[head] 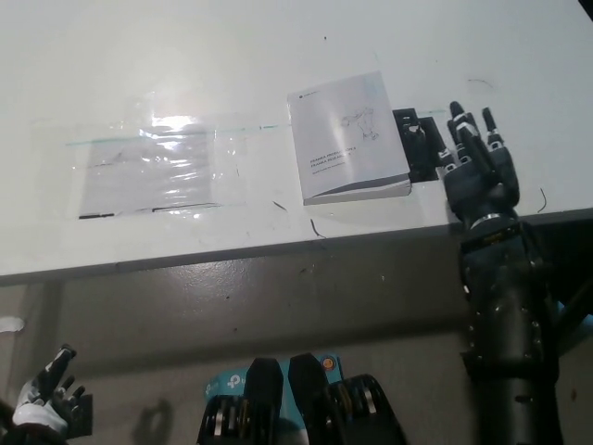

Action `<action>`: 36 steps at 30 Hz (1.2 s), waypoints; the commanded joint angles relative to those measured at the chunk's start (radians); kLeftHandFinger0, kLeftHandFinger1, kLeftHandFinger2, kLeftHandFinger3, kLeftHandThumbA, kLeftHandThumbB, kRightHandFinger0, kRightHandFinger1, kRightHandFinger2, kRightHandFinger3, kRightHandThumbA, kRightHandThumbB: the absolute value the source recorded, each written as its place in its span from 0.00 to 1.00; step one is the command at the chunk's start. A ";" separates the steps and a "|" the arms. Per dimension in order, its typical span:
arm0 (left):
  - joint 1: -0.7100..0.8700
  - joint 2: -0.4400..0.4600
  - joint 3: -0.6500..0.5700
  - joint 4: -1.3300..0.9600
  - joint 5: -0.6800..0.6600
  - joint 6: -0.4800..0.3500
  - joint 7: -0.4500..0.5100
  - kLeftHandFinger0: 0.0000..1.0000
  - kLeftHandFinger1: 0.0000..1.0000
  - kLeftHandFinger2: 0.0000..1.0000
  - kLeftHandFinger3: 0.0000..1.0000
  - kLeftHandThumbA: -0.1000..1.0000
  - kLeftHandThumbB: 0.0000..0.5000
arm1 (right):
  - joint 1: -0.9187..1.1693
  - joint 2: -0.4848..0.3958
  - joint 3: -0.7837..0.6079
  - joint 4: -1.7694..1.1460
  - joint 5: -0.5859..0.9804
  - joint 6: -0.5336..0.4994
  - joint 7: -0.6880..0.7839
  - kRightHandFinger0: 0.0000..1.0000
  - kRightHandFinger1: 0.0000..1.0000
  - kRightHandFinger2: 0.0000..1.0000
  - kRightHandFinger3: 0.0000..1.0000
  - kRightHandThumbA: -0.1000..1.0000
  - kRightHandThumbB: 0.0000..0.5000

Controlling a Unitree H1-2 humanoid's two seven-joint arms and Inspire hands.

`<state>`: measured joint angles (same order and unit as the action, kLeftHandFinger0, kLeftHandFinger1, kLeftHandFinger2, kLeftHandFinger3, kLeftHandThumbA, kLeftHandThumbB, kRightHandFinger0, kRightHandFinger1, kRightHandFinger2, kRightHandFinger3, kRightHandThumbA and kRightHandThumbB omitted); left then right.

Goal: The robot uses its right hand to slide under the cover of the book kept in the middle of the desk and open it

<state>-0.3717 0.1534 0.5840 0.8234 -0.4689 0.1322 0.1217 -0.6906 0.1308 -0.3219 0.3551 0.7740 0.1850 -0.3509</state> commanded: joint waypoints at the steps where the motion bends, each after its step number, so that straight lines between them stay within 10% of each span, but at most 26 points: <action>1: -0.009 0.028 -0.018 0.004 0.004 -0.028 -0.019 1.00 1.00 1.00 1.00 0.61 0.00 | -0.065 0.011 0.014 0.027 -0.018 0.007 0.058 0.90 0.95 1.00 1.00 0.80 0.00; 15: 0.008 0.025 -0.025 -0.046 -0.011 0.010 -0.016 1.00 1.00 1.00 1.00 0.64 0.00 | -0.080 0.003 0.008 0.158 -0.055 -0.028 0.111 0.88 0.93 1.00 1.00 0.79 0.03; 17: -0.005 0.016 -0.002 -0.044 -0.024 0.009 0.026 1.00 1.00 1.00 1.00 0.51 0.00 | -0.088 -0.005 0.001 0.185 -0.060 -0.038 0.121 0.90 0.94 1.00 1.00 0.80 0.02; 22: 0.008 0.027 -0.039 -0.052 -0.005 0.011 -0.028 1.00 1.00 1.00 1.00 0.68 0.00 | -0.105 -0.013 -0.001 0.211 -0.073 -0.046 0.133 0.85 0.92 1.00 1.00 0.80 0.03; 36: -0.002 0.033 -0.030 -0.019 -0.021 -0.006 -0.019 1.00 1.00 1.00 1.00 0.66 0.00 | -0.145 0.022 0.042 0.195 -0.127 -0.013 0.142 0.80 0.89 0.98 1.00 0.76 0.09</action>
<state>-0.3616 0.1599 0.5480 0.8063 -0.4716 0.1368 0.1222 -0.7487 0.1361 -0.3076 0.5722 0.6820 0.1729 -0.2499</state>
